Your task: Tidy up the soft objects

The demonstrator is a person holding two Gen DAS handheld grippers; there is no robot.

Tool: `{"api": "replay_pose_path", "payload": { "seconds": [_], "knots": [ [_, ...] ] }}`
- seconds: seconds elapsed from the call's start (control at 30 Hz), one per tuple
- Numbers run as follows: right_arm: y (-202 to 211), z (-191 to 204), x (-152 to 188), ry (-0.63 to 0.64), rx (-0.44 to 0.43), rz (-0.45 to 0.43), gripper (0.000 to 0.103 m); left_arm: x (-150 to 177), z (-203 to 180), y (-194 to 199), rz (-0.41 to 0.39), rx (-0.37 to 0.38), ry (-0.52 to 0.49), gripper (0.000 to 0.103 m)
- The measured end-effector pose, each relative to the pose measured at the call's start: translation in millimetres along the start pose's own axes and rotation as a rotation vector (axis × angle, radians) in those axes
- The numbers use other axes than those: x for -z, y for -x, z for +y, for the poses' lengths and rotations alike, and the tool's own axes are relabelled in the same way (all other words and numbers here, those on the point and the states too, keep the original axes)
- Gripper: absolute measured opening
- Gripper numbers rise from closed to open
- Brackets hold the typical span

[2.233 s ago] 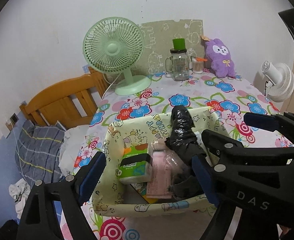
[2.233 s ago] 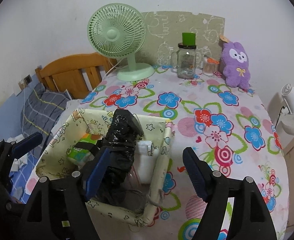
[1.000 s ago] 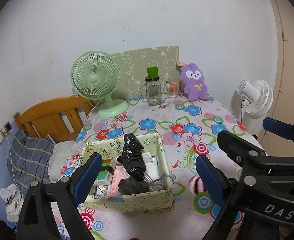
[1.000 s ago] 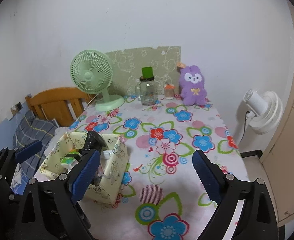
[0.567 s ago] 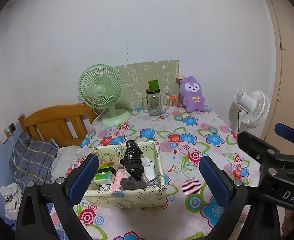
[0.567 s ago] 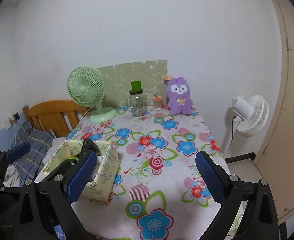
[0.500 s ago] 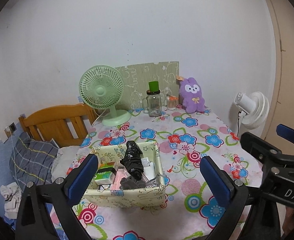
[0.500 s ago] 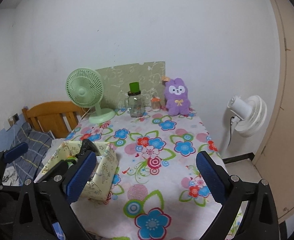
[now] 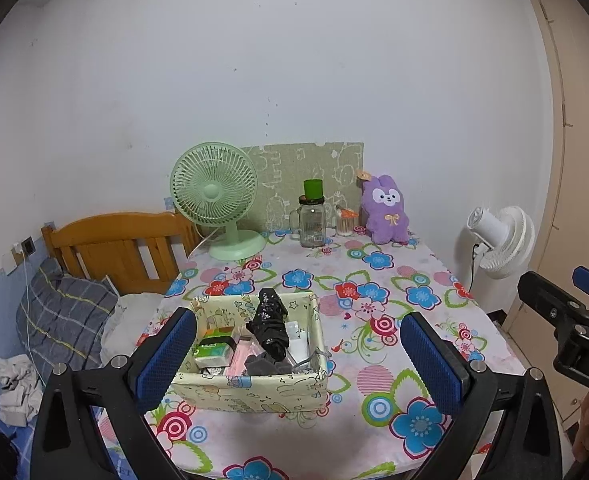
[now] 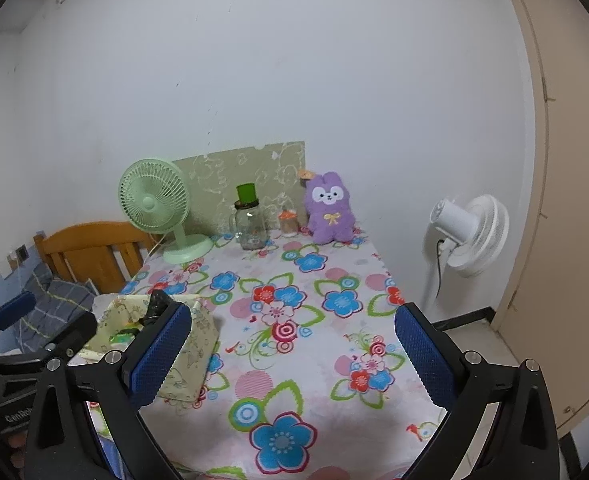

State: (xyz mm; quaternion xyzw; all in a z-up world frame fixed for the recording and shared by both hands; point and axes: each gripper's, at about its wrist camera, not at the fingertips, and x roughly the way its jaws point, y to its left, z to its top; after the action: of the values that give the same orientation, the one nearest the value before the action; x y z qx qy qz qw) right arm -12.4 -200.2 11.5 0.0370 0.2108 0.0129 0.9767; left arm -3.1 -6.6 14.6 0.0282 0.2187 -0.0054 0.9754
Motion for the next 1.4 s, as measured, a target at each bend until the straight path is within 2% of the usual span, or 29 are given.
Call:
{"api": "replay_pose_path", "payload": {
  "seconds": [1.4],
  "knots": [
    [-3.1,6.9,0.7,0.01,0.007,-0.027,0.103,-2.5,-3.3,-3.9,0.01,0.01,-0.01,0.103]
  ]
}}
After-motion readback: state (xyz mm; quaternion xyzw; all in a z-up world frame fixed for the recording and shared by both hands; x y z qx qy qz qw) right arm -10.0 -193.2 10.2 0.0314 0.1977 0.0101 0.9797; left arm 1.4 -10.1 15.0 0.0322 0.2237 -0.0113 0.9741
